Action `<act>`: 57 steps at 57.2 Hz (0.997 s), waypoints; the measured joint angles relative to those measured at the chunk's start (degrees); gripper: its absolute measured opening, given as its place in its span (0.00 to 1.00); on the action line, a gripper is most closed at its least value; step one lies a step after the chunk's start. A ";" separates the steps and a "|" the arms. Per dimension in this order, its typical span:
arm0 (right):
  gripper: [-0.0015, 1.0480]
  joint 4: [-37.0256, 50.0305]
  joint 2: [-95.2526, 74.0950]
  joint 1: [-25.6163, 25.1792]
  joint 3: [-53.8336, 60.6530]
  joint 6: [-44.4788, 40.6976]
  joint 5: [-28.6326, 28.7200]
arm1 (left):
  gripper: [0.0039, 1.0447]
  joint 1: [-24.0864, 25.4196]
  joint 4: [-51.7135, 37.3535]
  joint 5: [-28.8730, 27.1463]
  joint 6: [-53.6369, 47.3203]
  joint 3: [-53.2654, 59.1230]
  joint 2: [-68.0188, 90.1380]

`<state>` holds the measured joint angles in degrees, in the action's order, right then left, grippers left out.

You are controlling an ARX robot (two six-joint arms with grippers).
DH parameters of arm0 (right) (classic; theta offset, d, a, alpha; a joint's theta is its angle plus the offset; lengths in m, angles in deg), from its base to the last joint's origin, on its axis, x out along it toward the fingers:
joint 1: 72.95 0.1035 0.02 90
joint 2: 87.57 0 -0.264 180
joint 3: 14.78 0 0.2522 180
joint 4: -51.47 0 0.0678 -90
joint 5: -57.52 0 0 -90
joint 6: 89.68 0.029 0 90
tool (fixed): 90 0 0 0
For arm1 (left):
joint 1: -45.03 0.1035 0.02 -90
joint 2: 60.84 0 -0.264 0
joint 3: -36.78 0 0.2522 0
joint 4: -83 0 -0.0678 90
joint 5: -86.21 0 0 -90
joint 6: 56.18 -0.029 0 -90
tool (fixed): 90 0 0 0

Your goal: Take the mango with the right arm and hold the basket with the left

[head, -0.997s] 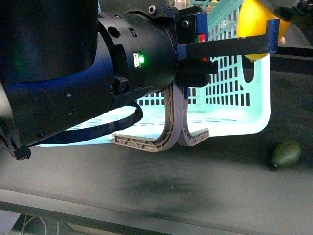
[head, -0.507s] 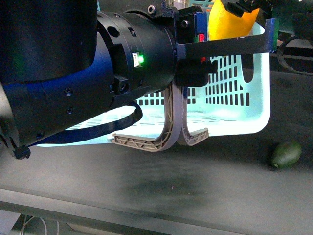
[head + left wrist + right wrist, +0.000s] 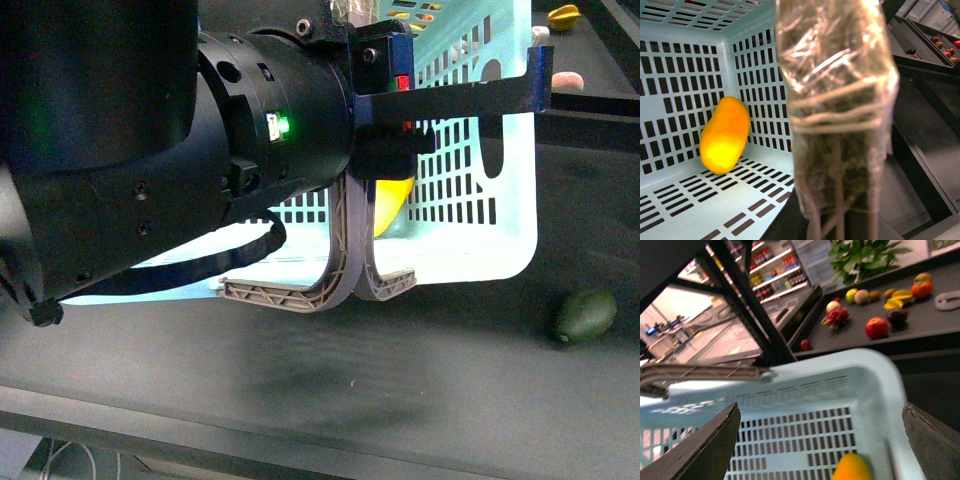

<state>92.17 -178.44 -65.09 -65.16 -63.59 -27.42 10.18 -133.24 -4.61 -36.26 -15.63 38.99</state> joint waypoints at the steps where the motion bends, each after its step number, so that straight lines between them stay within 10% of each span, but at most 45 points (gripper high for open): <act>1: 0.92 -0.15 2.05 -0.72 1.36 0.00 -0.79 | 0.04 0.02 -0.02 -0.09 -0.15 0.00 0.00; 57: 0.86 -18.47 46.90 -8.48 29.73 -4.42 -8.07 | 0.04 0.00 0.00 0.42 -0.07 0.00 0.00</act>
<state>73.70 -131.54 -73.57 -35.43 -68.01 -35.48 10.18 -133.24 -4.20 -36.32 -15.63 38.99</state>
